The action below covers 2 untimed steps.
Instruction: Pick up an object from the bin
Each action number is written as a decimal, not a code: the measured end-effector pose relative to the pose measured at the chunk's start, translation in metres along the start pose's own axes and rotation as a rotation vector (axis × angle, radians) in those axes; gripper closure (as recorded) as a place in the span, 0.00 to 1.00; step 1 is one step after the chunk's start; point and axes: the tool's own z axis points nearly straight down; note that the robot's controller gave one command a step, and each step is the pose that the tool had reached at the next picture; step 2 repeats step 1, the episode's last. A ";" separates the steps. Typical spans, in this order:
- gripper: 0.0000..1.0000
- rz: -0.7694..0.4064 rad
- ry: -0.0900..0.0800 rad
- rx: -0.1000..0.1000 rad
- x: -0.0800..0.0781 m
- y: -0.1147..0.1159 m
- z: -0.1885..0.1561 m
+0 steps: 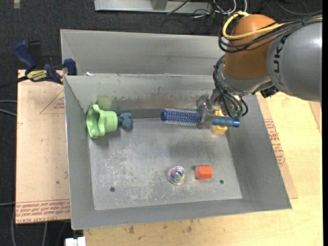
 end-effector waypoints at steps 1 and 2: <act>1.00 0.005 0.002 -0.001 -0.006 0.008 -0.049; 1.00 0.005 0.002 -0.001 -0.006 0.008 -0.049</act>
Offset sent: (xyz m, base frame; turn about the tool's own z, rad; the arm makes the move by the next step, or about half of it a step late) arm 0.0049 0.0069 0.0465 0.0070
